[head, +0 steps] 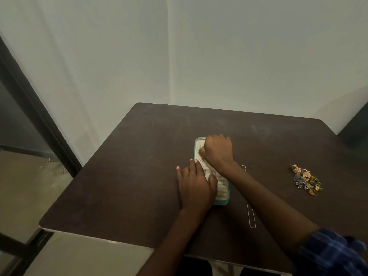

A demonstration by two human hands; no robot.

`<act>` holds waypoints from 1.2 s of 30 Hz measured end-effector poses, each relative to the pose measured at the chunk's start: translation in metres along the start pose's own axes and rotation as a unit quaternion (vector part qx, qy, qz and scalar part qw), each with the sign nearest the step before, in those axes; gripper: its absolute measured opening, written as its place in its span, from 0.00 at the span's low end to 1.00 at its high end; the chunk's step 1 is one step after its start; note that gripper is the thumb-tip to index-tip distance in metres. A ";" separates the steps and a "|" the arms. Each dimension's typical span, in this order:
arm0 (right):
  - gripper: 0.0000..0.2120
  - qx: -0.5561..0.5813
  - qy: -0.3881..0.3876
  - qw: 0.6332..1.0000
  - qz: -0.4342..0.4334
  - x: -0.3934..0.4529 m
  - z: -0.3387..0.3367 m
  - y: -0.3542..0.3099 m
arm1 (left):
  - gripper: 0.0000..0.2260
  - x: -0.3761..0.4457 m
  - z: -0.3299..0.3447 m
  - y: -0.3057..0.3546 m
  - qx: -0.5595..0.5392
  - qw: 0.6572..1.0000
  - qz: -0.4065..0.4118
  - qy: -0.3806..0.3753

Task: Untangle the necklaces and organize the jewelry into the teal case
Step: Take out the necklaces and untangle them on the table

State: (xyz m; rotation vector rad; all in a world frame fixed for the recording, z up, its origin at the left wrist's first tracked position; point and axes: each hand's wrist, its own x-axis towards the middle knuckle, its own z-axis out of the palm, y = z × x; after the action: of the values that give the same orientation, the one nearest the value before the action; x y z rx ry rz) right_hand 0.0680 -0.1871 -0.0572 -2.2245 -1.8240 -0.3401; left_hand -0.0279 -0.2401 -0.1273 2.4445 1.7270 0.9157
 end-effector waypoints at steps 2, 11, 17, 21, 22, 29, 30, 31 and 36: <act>0.12 0.011 0.016 1.000 -0.008 0.003 -0.003 0.003 | 0.28 0.000 0.000 0.000 0.001 1.000 -0.005 -0.003; 0.08 0.209 0.033 0.976 0.041 0.020 -0.014 0.016 | 0.27 -0.001 -0.003 0.001 0.011 1.000 -0.008 -0.007; 0.10 0.320 0.021 0.946 0.053 0.028 -0.031 0.018 | 0.26 -0.001 -0.004 0.001 0.005 1.000 -0.011 -0.008; 0.16 0.395 0.005 0.917 0.060 0.032 -0.039 0.019 | 0.26 -0.001 -0.004 0.002 0.008 1.000 -0.011 -0.011; 0.14 0.426 -0.001 0.903 0.062 0.031 -0.041 0.019 | 0.26 -0.001 -0.005 0.001 0.008 1.000 -0.011 -0.012; 0.11 0.565 -0.050 0.820 0.076 0.020 -0.065 0.023 | 0.26 -0.002 -0.007 0.000 -0.013 1.000 -0.018 -0.019; 0.11 0.567 -0.057 0.818 0.079 0.019 -0.069 0.025 | 0.27 -0.002 -0.007 -0.001 -0.020 0.999 -0.020 -0.019; 0.11 0.569 -0.060 0.816 0.082 0.017 -0.072 0.027 | 0.27 -0.002 -0.008 -0.001 -0.028 0.999 -0.021 -0.018; 0.11 0.580 -0.052 0.810 0.076 0.005 -0.093 0.036 | 0.29 -0.002 -0.015 -0.002 -0.072 0.997 -0.025 -0.011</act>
State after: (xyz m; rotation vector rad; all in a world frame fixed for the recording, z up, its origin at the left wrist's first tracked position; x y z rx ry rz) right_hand 0.1020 -0.2206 0.0308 -1.4399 -1.2530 0.7608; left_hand -0.0366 -0.2459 -0.1169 2.3030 1.6437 0.9681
